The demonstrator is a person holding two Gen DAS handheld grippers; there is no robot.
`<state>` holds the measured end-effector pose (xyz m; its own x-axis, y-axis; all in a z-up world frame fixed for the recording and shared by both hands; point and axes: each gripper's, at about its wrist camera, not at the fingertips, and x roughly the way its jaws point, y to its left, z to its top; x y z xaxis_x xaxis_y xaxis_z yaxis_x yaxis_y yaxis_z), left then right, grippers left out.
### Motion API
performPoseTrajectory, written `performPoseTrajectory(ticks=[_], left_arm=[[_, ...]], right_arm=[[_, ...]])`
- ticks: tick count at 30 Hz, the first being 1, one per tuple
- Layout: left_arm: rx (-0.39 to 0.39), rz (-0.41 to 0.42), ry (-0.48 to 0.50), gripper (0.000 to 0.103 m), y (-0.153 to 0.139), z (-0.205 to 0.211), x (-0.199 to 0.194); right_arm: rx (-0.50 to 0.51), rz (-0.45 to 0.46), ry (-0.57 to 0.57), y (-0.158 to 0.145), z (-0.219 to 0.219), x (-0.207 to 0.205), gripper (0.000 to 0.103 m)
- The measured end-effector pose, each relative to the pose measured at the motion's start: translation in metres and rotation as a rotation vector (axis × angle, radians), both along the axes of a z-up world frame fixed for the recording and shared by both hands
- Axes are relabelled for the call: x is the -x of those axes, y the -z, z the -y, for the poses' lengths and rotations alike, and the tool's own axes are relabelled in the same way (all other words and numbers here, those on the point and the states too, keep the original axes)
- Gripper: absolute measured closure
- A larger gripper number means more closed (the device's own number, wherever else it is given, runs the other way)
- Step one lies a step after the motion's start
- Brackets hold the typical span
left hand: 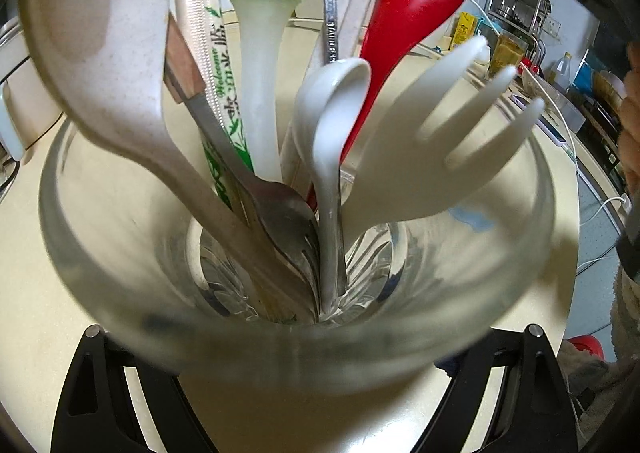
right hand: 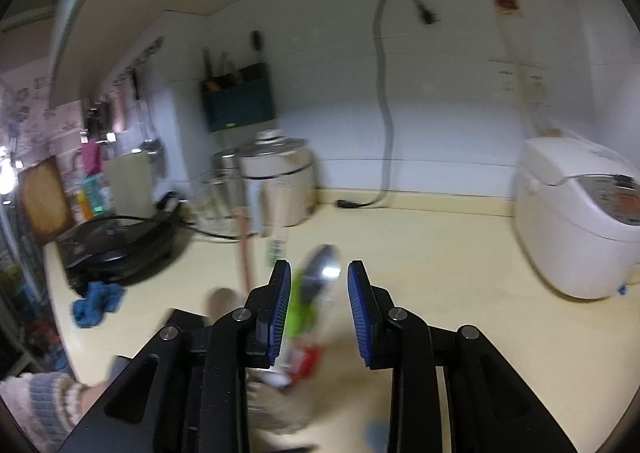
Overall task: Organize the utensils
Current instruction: 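Move the open right tool over the light blue spork on the counter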
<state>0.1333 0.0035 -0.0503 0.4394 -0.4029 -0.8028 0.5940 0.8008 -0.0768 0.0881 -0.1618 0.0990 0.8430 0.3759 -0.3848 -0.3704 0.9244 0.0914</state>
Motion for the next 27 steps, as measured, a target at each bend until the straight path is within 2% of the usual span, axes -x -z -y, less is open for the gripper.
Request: performPoseTrajectory(ticks=[1,2,3,5,9,16,22,27], left_arm=[[-0.001,0.000,0.000,0.013,0.000,-0.001,0.000],[-0.001,0.000,0.000,0.013,0.001,-0.001,-0.001],[-0.001,0.001,0.000,0.013,0.000,0.000,0.000],[-0.003,0.001,0.000,0.013,0.001,0.000,0.001],[-0.008,0.003,0.000,0.013,0.001,0.002,0.002],[-0.019,0.007,-0.002,0.013,0.000,0.014,0.005],[-0.030,0.012,-0.002,0.013,0.000,0.016,0.007],[-0.032,0.013,-0.002,0.013,0.000,0.015,0.008]], right_arm=[[0.000,-0.001,0.007,0.003,0.004,0.000,0.069],[-0.010,-0.007,0.009,0.006,0.011,-0.001,0.062],[-0.010,-0.014,0.025,0.010,0.016,-0.001,0.061],[-0.007,-0.018,0.077,0.017,0.027,0.000,0.061],[-0.069,-0.037,0.114,0.026,0.050,0.001,0.061],[0.005,-0.068,0.207,0.050,0.070,-0.012,0.061],[0.039,-0.137,0.224,0.079,0.074,-0.031,0.061],[0.035,-0.140,0.223,0.085,0.076,-0.033,0.061]])
